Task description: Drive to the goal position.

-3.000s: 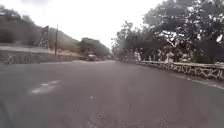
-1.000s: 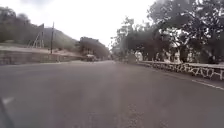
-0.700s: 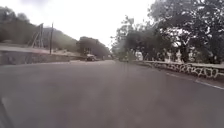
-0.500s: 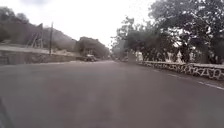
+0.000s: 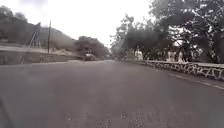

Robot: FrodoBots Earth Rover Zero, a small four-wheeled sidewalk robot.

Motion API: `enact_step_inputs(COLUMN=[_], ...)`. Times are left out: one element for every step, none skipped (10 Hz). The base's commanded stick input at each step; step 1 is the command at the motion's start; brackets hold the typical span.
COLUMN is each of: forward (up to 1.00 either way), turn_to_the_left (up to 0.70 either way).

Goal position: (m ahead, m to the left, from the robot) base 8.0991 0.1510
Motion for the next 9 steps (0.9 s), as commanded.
enact_step_inputs(forward=[0.70, 0.70, 0.70, 0.70, 0.70, 0.70, 0.70, 0.70, 0.70], turn_to_the_left=[0.00, 0.00, 0.00, 0.00, 0.00, 0.00, 0.00, 0.00, 0.00])
